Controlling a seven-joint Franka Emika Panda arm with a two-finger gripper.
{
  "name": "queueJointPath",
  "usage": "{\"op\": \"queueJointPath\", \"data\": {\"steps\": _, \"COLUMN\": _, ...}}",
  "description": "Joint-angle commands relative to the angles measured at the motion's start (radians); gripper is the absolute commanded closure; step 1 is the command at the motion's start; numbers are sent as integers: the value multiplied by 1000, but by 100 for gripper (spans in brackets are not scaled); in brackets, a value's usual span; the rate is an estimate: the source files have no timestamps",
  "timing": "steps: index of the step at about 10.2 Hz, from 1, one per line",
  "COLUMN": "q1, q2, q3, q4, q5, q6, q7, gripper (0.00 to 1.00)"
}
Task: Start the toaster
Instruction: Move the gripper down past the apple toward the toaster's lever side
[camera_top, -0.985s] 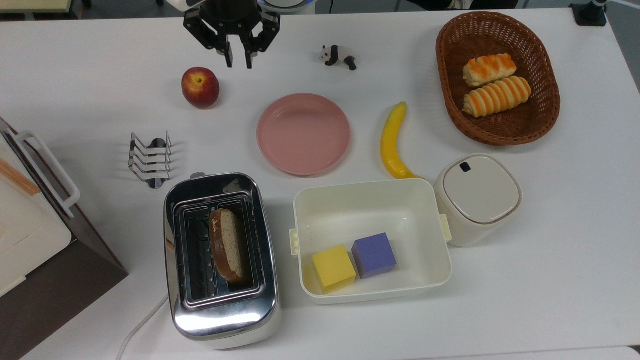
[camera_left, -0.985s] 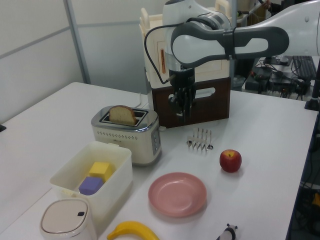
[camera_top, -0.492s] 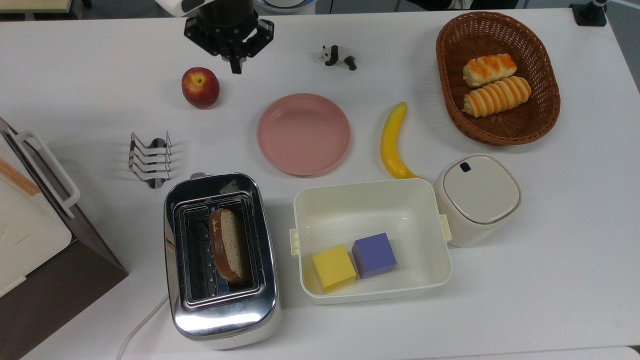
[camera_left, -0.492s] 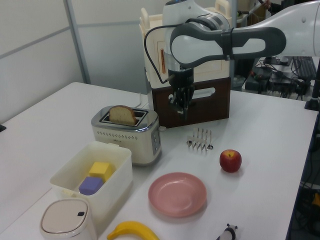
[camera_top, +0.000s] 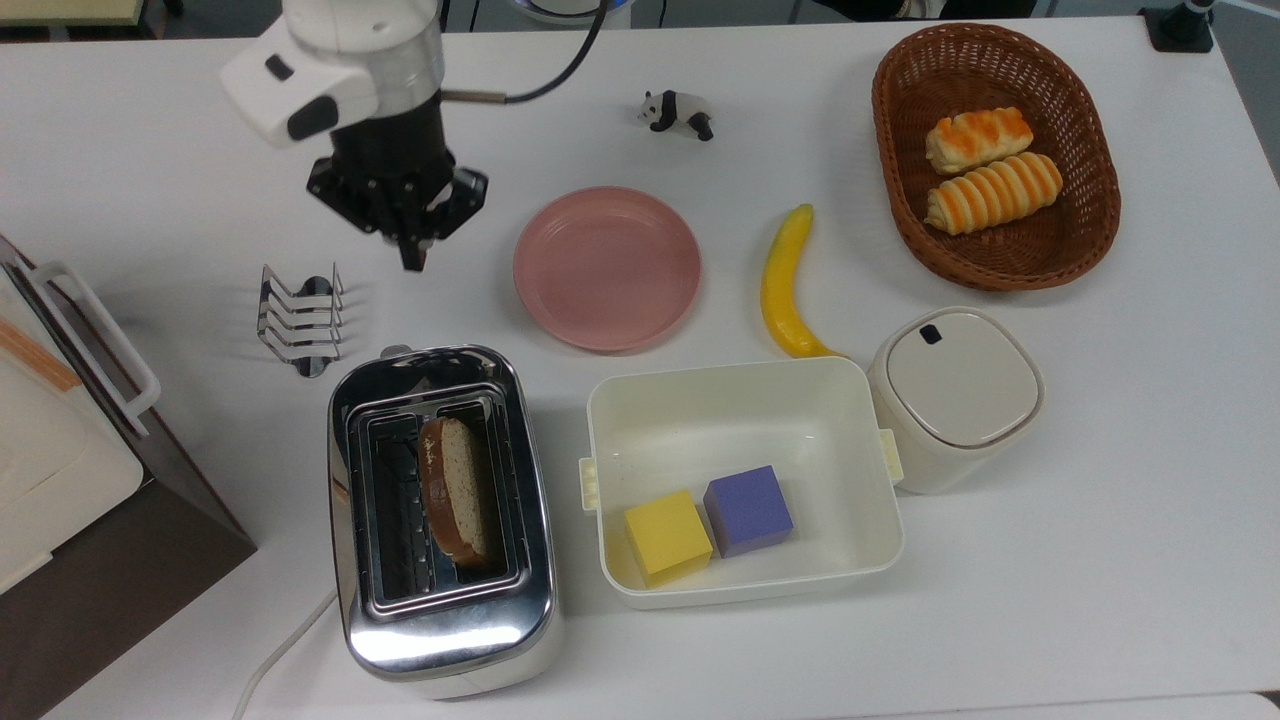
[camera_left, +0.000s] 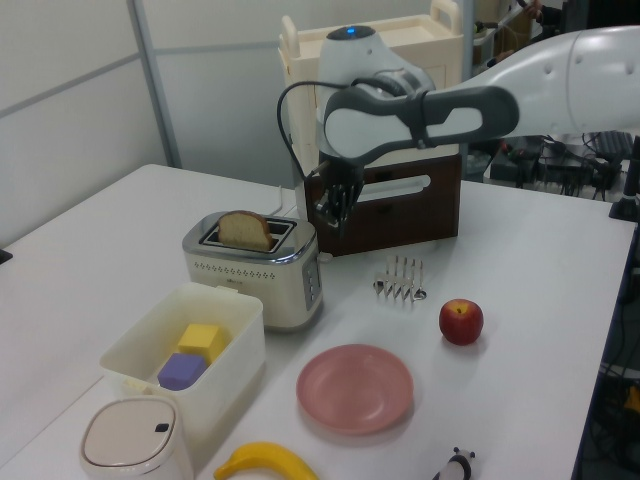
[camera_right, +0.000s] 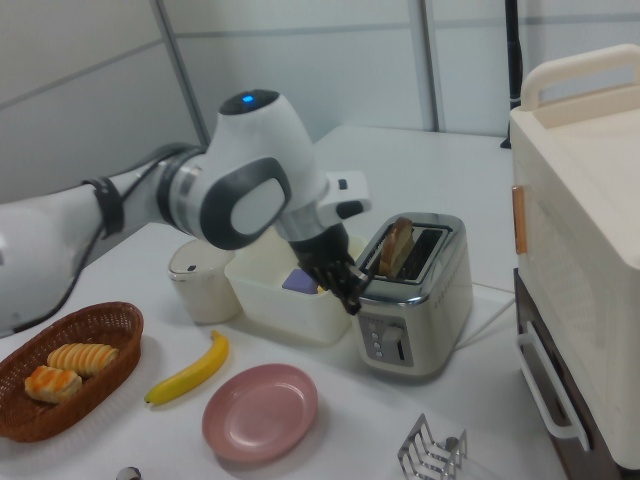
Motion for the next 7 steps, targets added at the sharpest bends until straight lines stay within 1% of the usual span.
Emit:
{"op": "queueJointPath", "data": {"steps": 1, "q1": 22, "q2": 83, "q3": -37, "q4": 42, "q5": 20, "q6": 81, "q7": -89, "gripper": 100}}
{"op": "queueJointPath", "data": {"steps": 2, "q1": 22, "q2": 98, "q3": -37, "q4": 44, "q5": 19, "q6": 112, "q7": -108, "gripper": 100}}
{"op": "queueJointPath", "data": {"steps": 4, "q1": 22, "q2": 118, "q3": -68, "q4": 42, "q5": 28, "q6": 132, "q7": -188, "gripper": 100}}
{"op": "queueJointPath", "data": {"steps": 5, "q1": 20, "q2": 121, "q3": -72, "q4": 42, "q5": 39, "q6": 132, "q7": -211, "gripper": 100}}
{"op": "queueJointPath", "data": {"steps": 6, "q1": 22, "q2": 136, "q3": -72, "q4": 42, "q5": 65, "q6": 132, "q7": -241, "gripper": 100}}
{"op": "queueJointPath", "data": {"steps": 7, "q1": 22, "q2": 156, "q3": -72, "q4": 42, "q5": 65, "q6": 136, "q7": -246, "gripper": 100}}
